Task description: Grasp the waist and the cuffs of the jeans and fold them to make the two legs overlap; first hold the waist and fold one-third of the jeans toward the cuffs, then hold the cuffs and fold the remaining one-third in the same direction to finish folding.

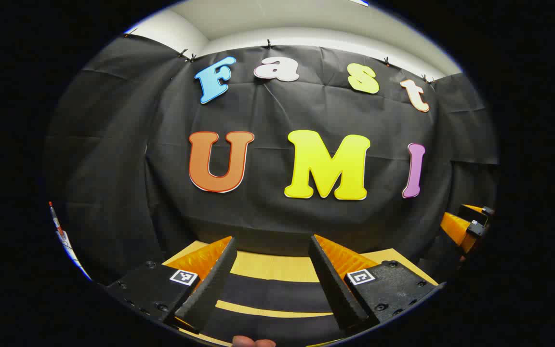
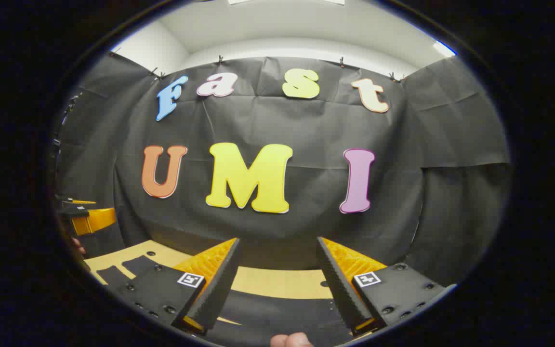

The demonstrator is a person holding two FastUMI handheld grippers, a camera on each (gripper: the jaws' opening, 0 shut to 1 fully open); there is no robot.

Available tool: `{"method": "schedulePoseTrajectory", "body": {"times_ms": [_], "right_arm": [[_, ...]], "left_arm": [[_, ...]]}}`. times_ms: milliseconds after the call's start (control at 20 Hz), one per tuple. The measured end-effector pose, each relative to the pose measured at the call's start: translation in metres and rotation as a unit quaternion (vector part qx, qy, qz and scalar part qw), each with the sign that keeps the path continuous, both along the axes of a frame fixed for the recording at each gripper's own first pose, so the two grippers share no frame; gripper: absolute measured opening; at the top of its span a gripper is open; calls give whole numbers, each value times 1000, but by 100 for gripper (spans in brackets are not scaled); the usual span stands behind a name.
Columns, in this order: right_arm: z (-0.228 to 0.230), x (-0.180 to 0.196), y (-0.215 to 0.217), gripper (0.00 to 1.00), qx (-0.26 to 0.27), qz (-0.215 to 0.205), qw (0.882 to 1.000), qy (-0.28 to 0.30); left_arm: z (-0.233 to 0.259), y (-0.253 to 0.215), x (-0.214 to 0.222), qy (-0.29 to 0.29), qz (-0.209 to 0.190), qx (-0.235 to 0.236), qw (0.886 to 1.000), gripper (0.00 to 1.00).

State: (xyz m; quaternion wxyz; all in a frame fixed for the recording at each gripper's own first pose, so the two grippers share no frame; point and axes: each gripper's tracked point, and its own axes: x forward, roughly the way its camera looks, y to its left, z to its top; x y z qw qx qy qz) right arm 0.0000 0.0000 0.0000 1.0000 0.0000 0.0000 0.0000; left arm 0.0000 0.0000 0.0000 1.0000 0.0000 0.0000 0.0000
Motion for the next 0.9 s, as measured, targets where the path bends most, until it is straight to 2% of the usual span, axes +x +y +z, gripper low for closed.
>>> {"method": "schedulePoseTrajectory", "body": {"times_ms": [300, 550, 600, 650, 900], "right_arm": [[-8, 7, 6, 94, -4, -26, 1000, 7], [-12, 9, 19, 95, 0, -22, 1000, 17], [-13, 12, 22, 95, 0, -20, 1000, 19], [-12, 12, 24, 95, -1, -20, 1000, 18], [-16, 18, 21, 94, -9, -19, 1000, 21]], "left_arm": [[0, 13, 10, 0, -24, 23, 999, 96], [-5, 24, 14, 3, -30, 25, 999, 97], [-3, 28, 14, 0, -28, 28, 999, 100], [-3, 26, 15, 0, -29, 31, 999, 97], [-10, 28, 24, 7, -32, 22, 999, 97]]}}
